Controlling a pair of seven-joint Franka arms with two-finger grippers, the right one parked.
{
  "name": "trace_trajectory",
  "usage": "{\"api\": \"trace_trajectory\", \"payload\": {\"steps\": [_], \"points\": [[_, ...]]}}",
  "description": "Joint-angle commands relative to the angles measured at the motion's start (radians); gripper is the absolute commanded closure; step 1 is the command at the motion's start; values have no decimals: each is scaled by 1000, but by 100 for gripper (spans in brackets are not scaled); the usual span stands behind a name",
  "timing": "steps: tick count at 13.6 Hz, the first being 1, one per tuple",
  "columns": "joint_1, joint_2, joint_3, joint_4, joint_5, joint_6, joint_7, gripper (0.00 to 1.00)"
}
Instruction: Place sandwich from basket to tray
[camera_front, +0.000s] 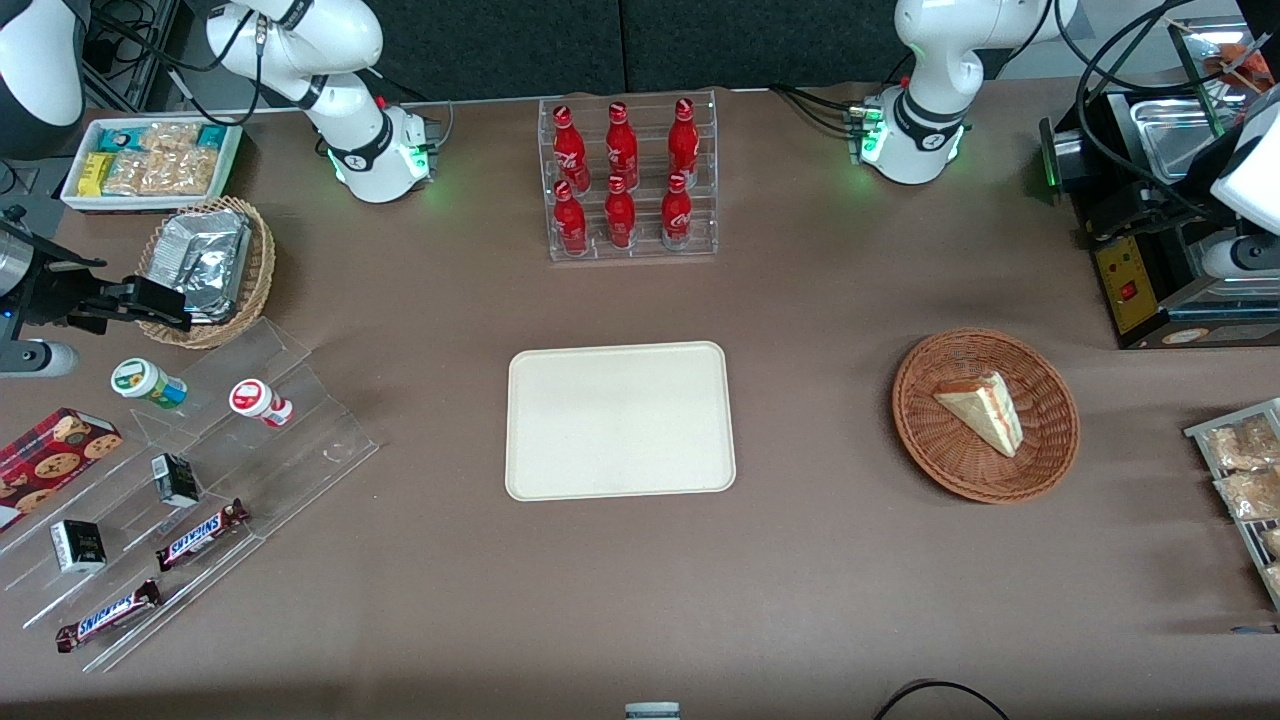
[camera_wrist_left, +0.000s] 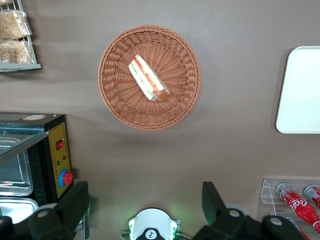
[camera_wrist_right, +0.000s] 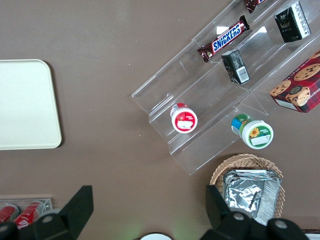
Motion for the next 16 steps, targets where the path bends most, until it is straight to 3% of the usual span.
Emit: {"api": "trace_trajectory", "payload": {"steps": [1, 5, 8, 11, 14, 16], "points": [[-11, -8, 11, -4, -11, -8, 16, 0], [-8, 33, 15, -1, 21, 12, 0, 0], [0, 74, 20, -11, 90, 73, -63, 0], [61, 102, 28, -34, 78, 121, -89, 0], [90, 104, 31, -111, 61, 231, -302, 0], [95, 121, 31, -149, -3, 297, -390, 0]]}}
